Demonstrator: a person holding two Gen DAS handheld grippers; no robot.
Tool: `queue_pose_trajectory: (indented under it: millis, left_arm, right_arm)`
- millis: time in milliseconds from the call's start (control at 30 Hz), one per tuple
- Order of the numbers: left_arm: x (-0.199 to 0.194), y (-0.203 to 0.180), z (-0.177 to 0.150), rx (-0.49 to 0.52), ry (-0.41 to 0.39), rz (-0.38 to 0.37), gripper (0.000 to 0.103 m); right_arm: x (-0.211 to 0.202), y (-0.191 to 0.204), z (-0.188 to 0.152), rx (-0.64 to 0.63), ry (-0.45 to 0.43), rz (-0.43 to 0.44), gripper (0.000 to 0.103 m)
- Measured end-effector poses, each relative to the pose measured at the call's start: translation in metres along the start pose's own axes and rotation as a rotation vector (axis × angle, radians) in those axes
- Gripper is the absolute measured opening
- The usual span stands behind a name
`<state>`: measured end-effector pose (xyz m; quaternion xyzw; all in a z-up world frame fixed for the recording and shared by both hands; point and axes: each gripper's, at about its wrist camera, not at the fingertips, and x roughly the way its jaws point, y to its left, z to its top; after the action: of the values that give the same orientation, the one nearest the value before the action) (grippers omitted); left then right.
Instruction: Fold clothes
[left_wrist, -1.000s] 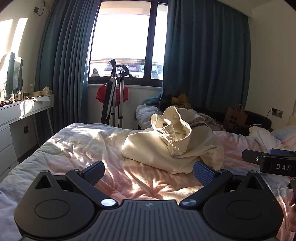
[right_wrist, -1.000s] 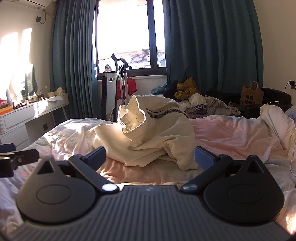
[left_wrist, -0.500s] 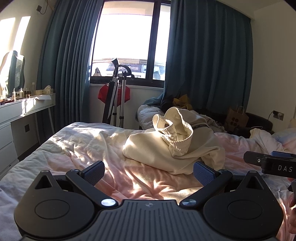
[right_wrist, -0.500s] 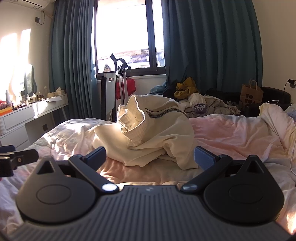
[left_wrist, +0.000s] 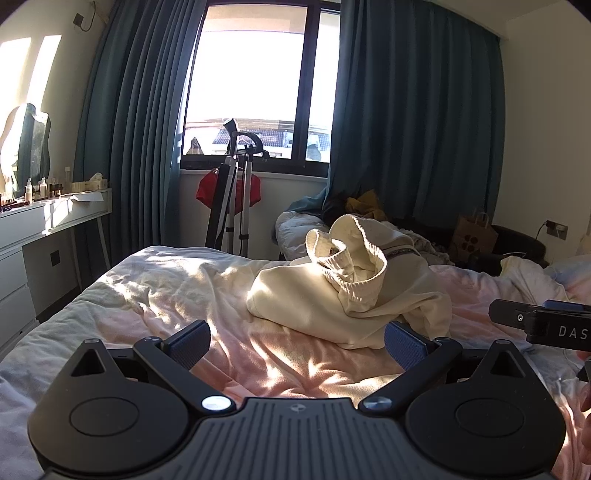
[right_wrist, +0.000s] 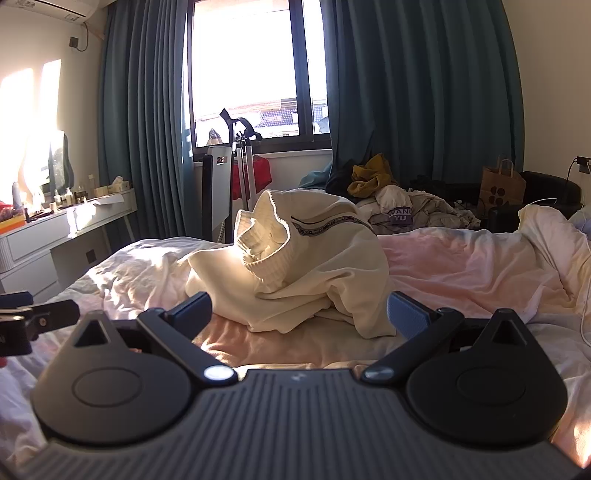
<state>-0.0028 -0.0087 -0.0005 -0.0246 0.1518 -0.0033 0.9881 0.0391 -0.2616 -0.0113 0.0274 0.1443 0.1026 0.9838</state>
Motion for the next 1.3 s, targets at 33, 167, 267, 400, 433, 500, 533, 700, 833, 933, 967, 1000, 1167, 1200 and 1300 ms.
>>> queue_pose_trajectory:
  millis: [33,167,267,400,433,500,533,700,833,933,967,1000,1167,1200,1300]
  left_arm:
    - [0.0,0.0,0.0,0.002,-0.004,0.009,0.101]
    - [-0.001,0.0,0.002,0.002,-0.015,0.028,0.101]
    - [0.002,0.002,0.001,-0.002,-0.014,0.031,0.101]
    - [0.009,0.005,0.0,-0.013,-0.001,0.021,0.102]
    - [0.011,0.006,-0.001,-0.015,0.002,0.019,0.102]
    - [0.015,0.008,-0.002,-0.02,0.009,0.014,0.102]
    - [0.017,0.008,-0.002,-0.023,0.012,0.012,0.102]
    - [0.036,0.017,-0.004,-0.003,0.028,0.027,0.102]
    - [0.062,0.038,0.001,0.042,-0.017,0.099,0.102]
    - [0.084,0.056,0.002,0.059,-0.051,0.134,0.102]
    - [0.091,0.061,0.001,0.052,-0.044,0.135,0.103]
    - [0.098,0.065,-0.002,0.038,-0.025,0.129,0.103]
    - [0.128,0.081,-0.015,-0.012,0.049,0.084,0.102]
    - [0.131,0.081,-0.017,-0.012,0.053,0.075,0.102]
    - [0.135,0.082,-0.02,-0.018,0.057,0.048,0.102]
  right_arm:
    - [0.0,0.0,0.0,-0.001,0.0,0.0,0.103]
    - [0.0,-0.001,-0.001,-0.003,0.001,-0.016,0.103]
    - [0.003,0.0,0.0,-0.003,0.013,-0.024,0.103]
    - [0.018,0.005,0.017,-0.049,0.003,-0.079,0.103]
    - [0.027,0.006,0.026,-0.059,0.001,-0.066,0.103]
    - [0.044,0.007,0.043,-0.078,-0.003,-0.041,0.103]
    - [0.052,0.007,0.051,-0.087,-0.004,-0.028,0.103]
    - [0.135,0.017,0.09,-0.113,0.057,-0.024,0.101]
    - [0.21,0.033,0.105,-0.148,0.127,-0.025,0.088]
    - [0.266,0.045,0.107,-0.177,0.182,-0.063,0.075]
    - [0.279,0.048,0.107,-0.183,0.185,-0.073,0.074]
    - [0.291,0.05,0.106,-0.188,0.187,-0.084,0.073]
    - [0.334,0.057,0.098,-0.244,0.203,-0.173,0.052]
    - [0.337,0.054,0.097,-0.224,0.202,-0.176,0.04]
    - [0.329,0.046,0.096,-0.196,0.164,-0.239,0.02]
